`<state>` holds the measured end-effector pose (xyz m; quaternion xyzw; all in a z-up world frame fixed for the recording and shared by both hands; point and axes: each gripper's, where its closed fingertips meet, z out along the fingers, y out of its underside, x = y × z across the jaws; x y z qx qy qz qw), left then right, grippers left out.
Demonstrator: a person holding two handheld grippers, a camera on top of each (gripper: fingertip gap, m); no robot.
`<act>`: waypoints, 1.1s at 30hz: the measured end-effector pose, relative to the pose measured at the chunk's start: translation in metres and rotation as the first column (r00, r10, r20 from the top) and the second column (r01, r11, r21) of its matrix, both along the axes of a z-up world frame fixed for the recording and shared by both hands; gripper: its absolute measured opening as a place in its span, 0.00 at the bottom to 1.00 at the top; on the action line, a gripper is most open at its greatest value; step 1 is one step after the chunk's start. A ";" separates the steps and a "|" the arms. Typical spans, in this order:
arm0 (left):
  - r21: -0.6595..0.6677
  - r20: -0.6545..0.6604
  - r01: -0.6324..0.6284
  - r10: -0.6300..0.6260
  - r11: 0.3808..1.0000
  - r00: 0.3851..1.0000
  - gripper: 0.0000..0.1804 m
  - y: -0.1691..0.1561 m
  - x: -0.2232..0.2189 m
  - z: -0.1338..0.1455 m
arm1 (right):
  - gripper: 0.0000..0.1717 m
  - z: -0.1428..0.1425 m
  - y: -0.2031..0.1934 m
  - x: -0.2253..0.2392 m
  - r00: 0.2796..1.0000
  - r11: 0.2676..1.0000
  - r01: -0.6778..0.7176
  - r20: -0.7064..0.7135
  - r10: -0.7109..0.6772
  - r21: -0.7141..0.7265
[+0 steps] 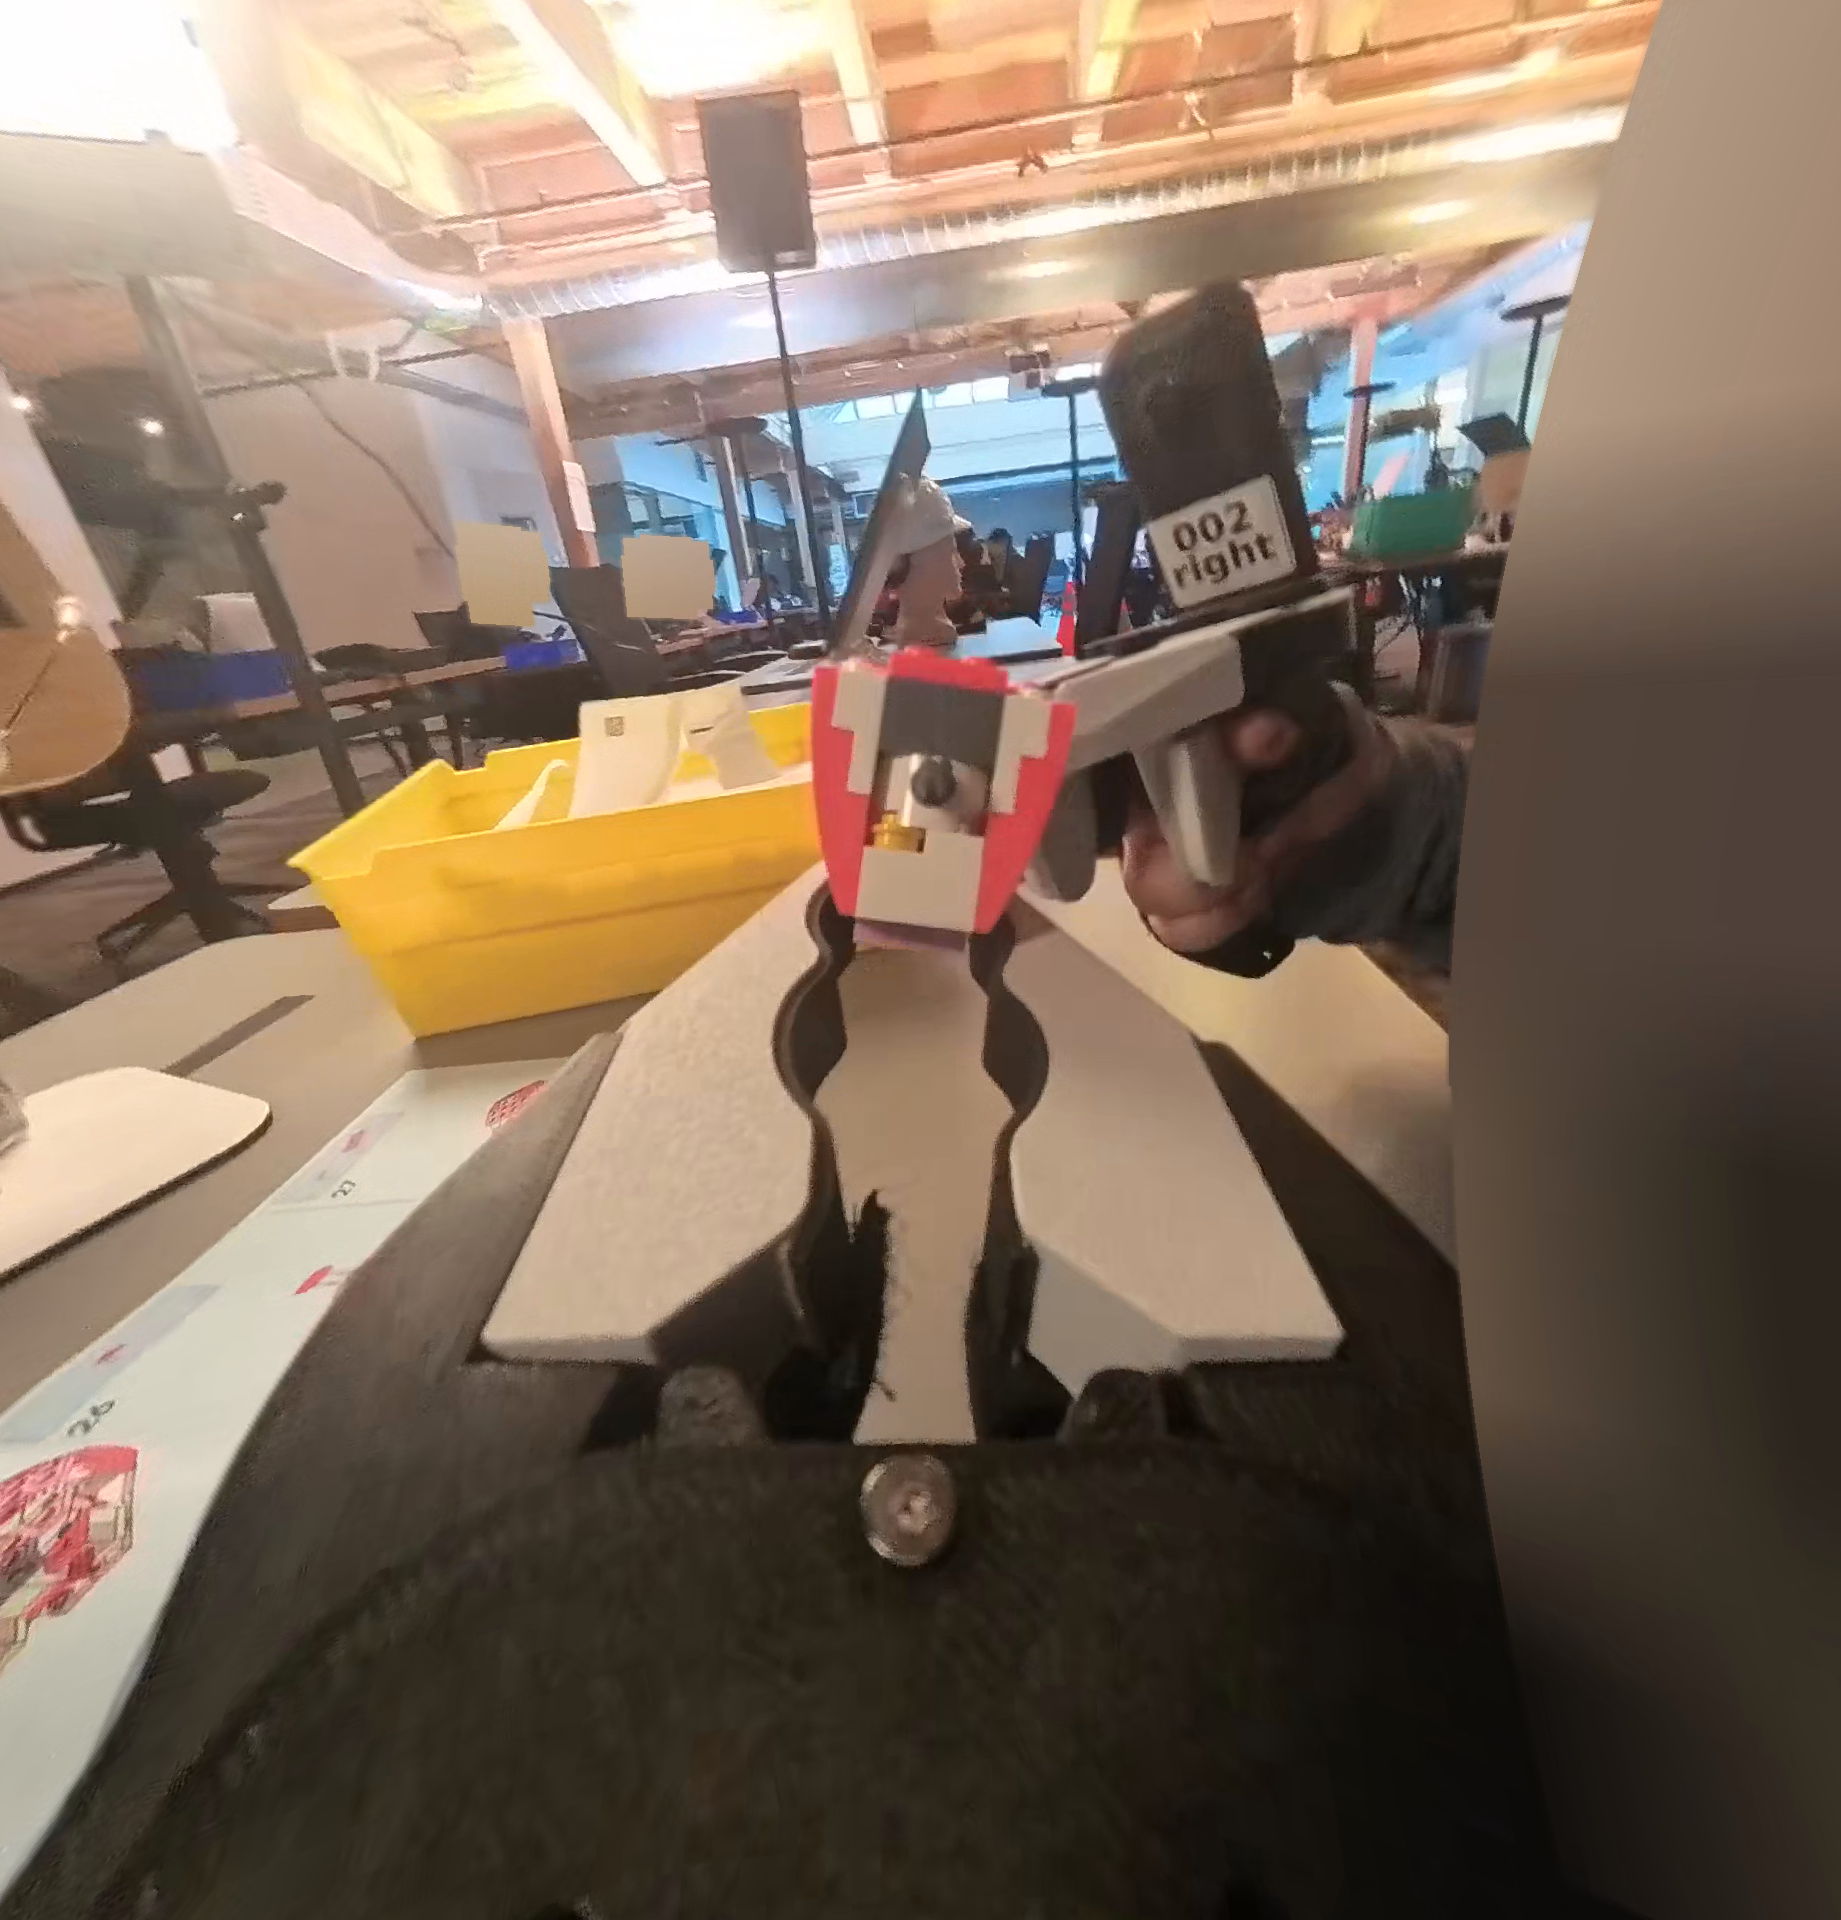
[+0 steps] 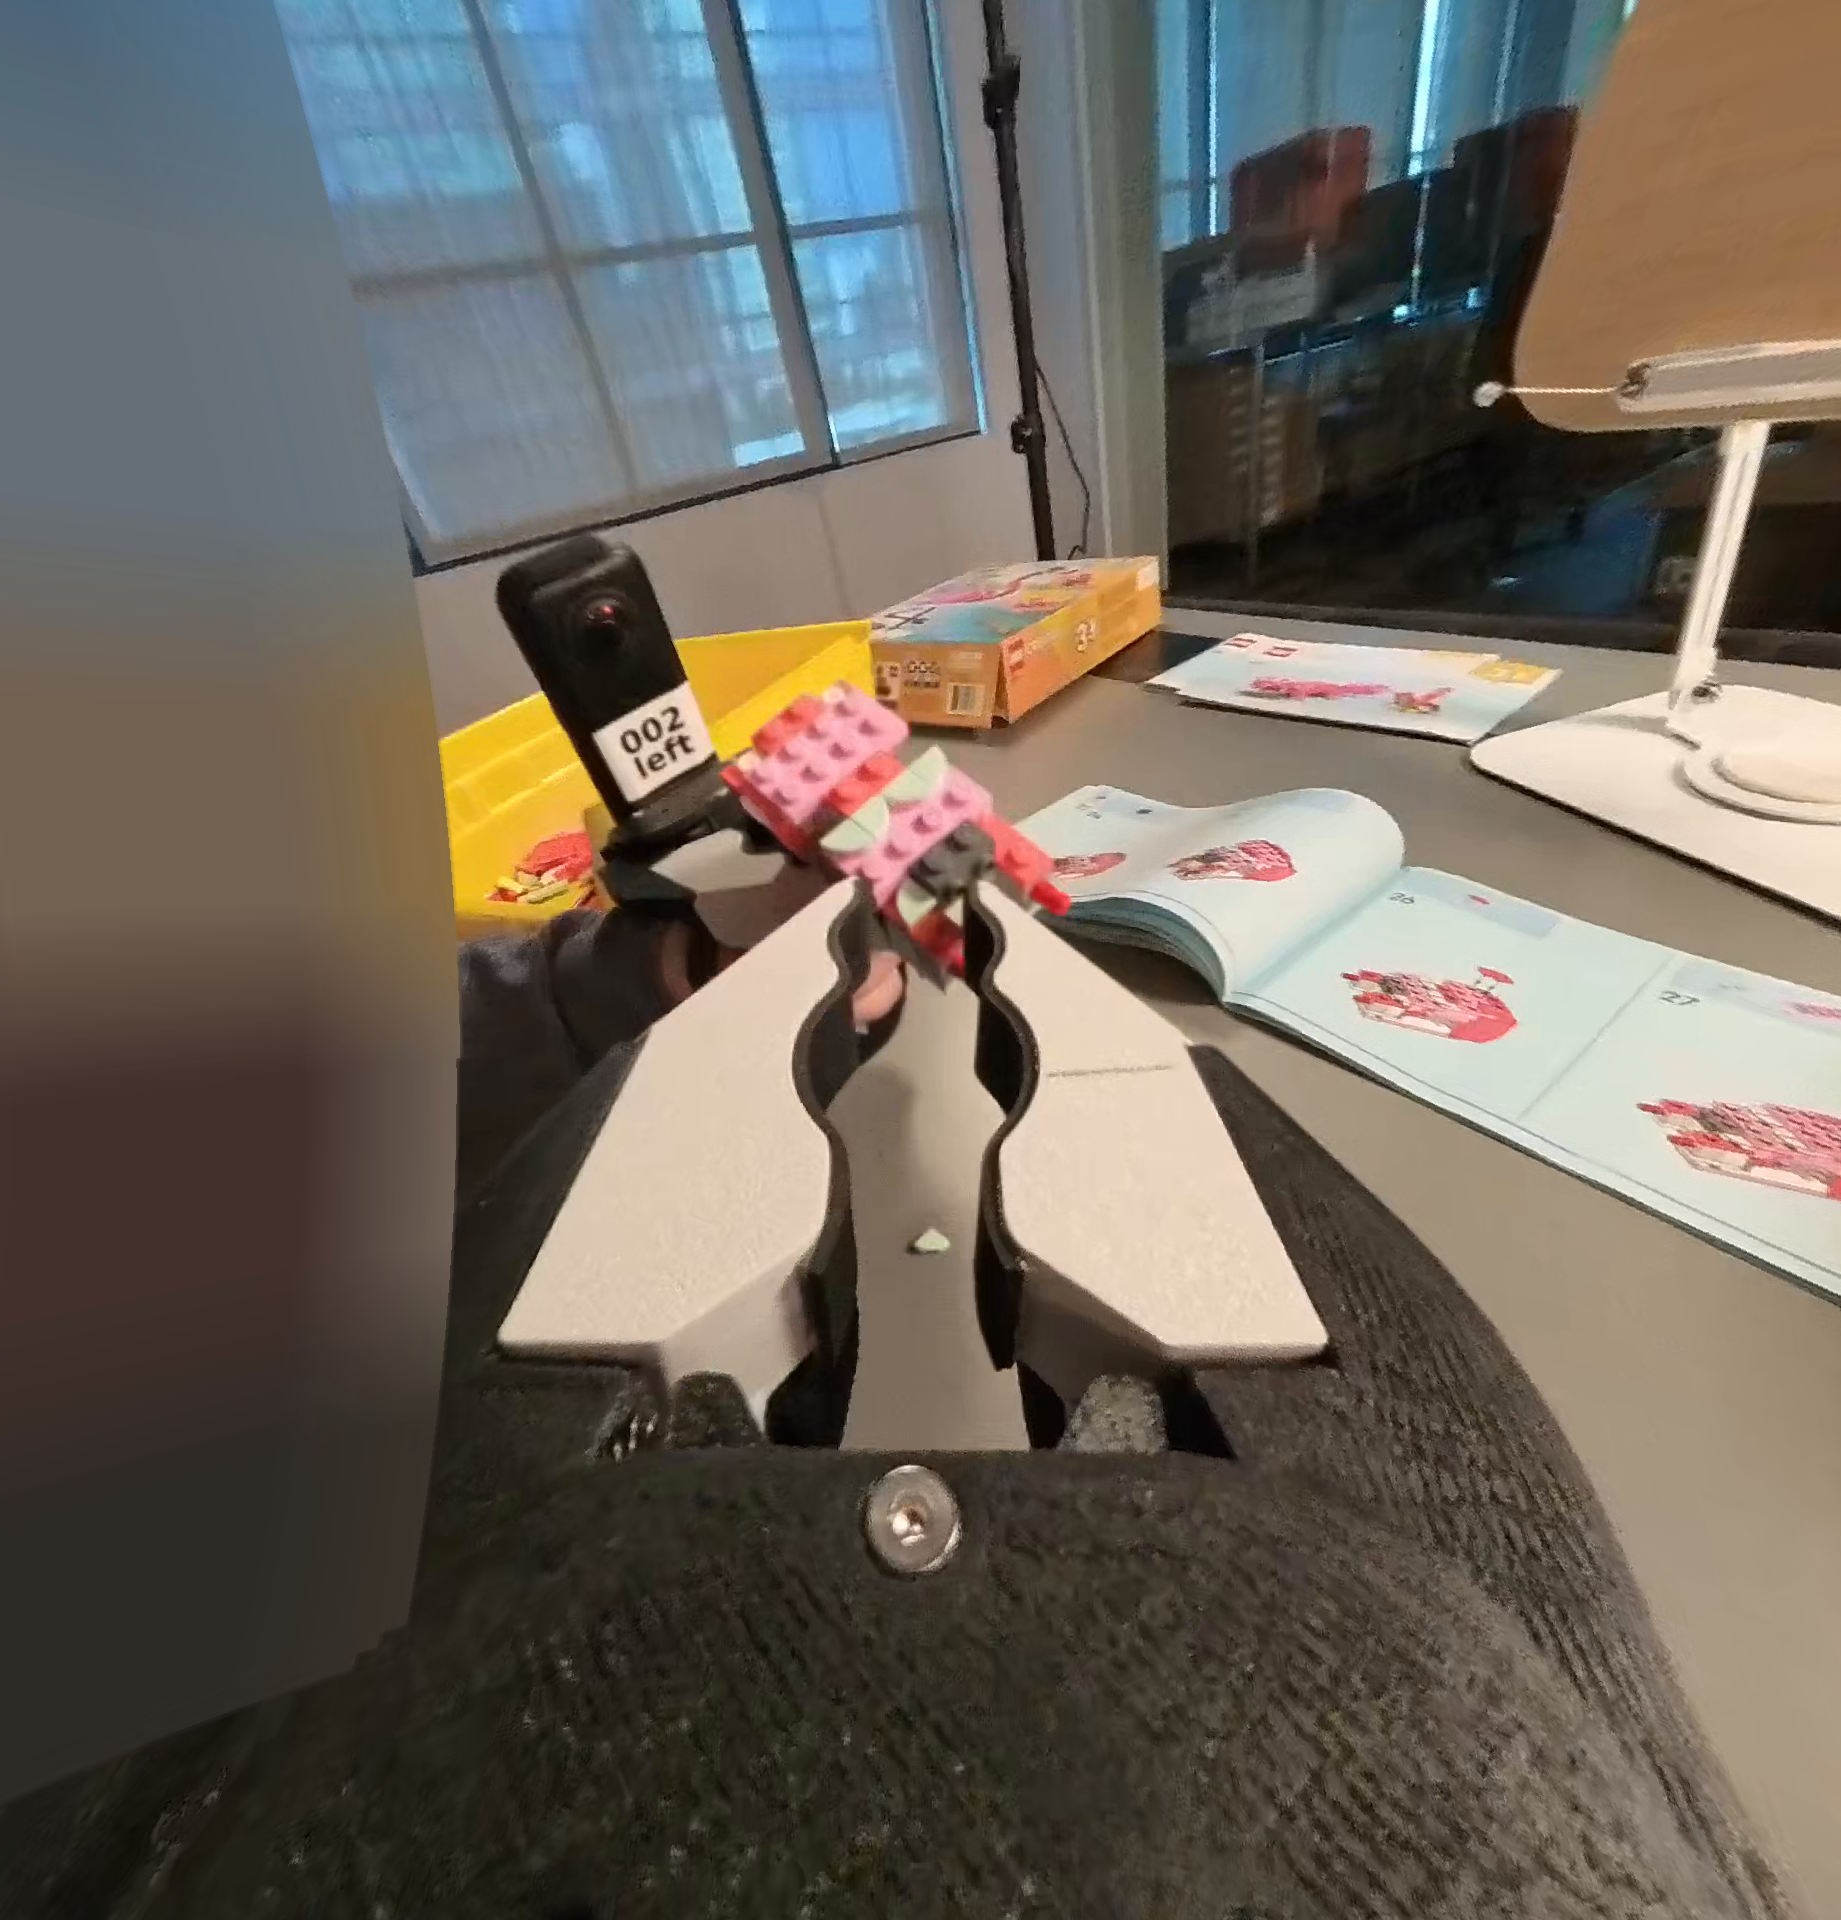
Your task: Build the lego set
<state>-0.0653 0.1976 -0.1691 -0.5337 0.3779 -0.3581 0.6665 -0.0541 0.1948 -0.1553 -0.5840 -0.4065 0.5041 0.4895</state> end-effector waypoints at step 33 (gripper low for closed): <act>0.024 0.002 0.003 -0.003 1.000 1.000 0.11 -0.001 0.000 0.000 | 0.05 -0.004 -0.002 0.002 0.989 0.996 0.052 0.133 -0.062 0.074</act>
